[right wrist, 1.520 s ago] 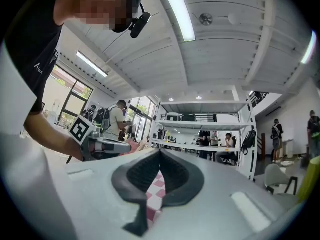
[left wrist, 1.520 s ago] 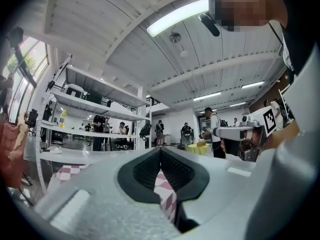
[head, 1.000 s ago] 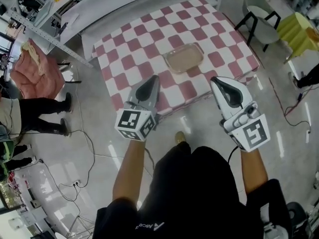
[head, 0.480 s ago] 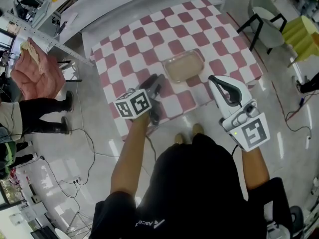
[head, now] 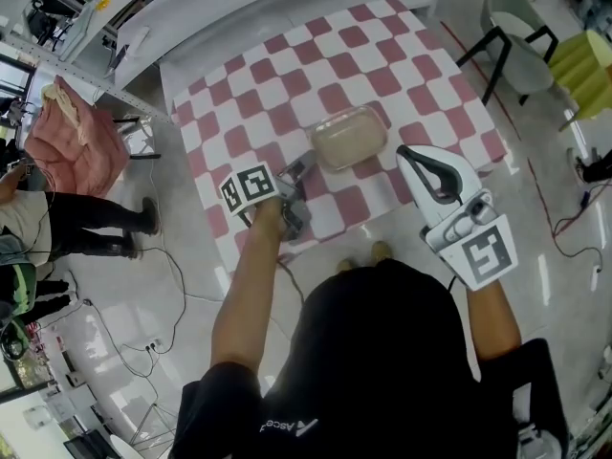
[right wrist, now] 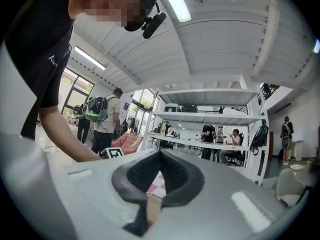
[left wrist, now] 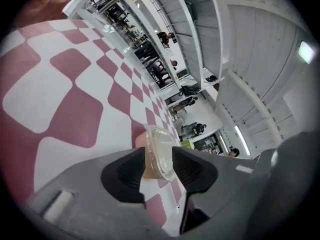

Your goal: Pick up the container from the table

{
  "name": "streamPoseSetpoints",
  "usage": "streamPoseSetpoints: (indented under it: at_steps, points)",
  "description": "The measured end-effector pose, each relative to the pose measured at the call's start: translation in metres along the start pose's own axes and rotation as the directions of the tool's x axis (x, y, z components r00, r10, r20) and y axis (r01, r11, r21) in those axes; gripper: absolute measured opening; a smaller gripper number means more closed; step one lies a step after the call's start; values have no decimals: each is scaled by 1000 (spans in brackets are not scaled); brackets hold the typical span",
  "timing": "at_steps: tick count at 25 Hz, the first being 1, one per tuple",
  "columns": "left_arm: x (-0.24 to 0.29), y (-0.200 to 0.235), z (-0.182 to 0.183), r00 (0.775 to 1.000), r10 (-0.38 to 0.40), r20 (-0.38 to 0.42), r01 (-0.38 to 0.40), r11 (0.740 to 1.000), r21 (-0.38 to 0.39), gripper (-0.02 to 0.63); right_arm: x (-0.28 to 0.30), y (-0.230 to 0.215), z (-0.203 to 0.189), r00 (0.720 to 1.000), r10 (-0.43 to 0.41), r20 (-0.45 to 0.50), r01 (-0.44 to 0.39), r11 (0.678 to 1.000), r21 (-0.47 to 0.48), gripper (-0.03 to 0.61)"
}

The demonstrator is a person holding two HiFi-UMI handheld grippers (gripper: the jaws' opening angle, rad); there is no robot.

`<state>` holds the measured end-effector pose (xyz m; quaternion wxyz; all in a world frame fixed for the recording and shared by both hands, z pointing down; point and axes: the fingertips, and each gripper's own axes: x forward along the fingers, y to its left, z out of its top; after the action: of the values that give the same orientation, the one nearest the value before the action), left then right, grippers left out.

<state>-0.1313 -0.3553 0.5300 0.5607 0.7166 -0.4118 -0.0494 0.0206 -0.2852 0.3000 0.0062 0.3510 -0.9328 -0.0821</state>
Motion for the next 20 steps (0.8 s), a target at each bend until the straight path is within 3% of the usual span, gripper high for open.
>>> streamPoseSetpoints:
  at_steps: [6,14,18,20]
  points:
    - [16,11,-6,999,-10,-47,6,995,-100,163,0,-12,-11,1000,-2,-11,2,1000,14,3]
    - [28,15,-11,997,-33,-76,20,987,-162,161,-6,-19,-24,999,-18,-37,19,999,33,3]
    - [29,19,-12,997,-11,-77,-2,986,-168,75,-12,-22,-30,998,-32,-49,34,998,48,3]
    - [29,19,-12,997,-13,-77,-1,985,-174,67,-14,-24,-32,998,-40,-52,43,998,52,3]
